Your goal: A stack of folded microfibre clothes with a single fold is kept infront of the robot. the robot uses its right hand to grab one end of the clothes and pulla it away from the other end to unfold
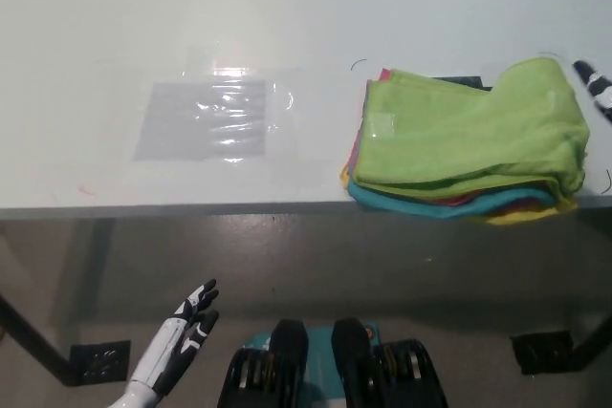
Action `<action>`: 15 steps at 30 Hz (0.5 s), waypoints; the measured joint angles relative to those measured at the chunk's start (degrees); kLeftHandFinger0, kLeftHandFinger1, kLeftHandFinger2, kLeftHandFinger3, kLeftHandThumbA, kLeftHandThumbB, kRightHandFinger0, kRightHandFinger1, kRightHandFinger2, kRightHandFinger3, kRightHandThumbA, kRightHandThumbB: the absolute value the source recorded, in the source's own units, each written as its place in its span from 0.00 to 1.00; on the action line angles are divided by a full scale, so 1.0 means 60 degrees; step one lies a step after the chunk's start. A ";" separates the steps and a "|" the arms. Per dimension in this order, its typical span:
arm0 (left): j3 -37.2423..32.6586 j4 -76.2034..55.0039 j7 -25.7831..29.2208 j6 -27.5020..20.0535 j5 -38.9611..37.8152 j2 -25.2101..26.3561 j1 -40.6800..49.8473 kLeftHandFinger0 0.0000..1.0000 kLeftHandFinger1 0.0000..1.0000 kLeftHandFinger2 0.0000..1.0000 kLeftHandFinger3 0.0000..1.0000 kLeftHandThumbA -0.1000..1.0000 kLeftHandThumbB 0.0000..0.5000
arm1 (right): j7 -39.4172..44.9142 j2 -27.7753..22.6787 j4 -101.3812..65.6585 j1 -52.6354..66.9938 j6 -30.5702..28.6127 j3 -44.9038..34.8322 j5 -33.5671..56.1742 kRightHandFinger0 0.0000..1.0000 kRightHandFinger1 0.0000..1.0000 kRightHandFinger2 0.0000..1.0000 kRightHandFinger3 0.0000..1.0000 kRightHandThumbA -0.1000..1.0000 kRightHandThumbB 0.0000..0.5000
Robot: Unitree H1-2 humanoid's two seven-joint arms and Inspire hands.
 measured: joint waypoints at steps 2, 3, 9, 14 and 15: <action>-0.0001 0.0000 -0.0002 0.0003 0.0000 -0.0001 0.0000 1.00 1.00 1.00 1.00 1.00 1.00 | 0.0068 -0.0112 -0.0717 0.0121 0.0026 0.0004 0.0032 1.00 1.00 1.00 1.00 1.00 0.74; -0.0001 0.0000 -0.0002 0.0005 0.0001 0.0000 0.0000 1.00 1.00 1.00 1.00 1.00 1.00 | 0.0098 -0.0153 -0.1099 0.0205 0.0037 0.0007 0.0050 1.00 1.00 1.00 1.00 1.00 0.95; -0.0002 0.0010 -0.0004 0.0006 0.0002 0.0000 -0.0002 1.00 1.00 1.00 1.00 1.00 1.00 | 0.0222 -0.0095 -0.3213 0.1423 -0.0106 0.0418 0.0123 1.00 1.00 1.00 1.00 1.00 0.80; -0.0004 0.0033 -0.0007 0.0006 0.0000 -0.0005 -0.0012 1.00 1.00 1.00 1.00 1.00 1.00 | 0.0231 0.0386 -0.4155 0.3307 -0.0965 0.1512 0.0014 1.00 1.00 1.00 1.00 1.00 0.67; -0.0004 0.0036 -0.0010 0.0006 0.0000 -0.0003 -0.0012 1.00 1.00 1.00 1.00 1.00 1.00 | 0.0224 0.0433 -0.4136 0.3586 -0.1081 0.1782 -0.0011 1.00 1.00 1.00 1.00 1.00 0.69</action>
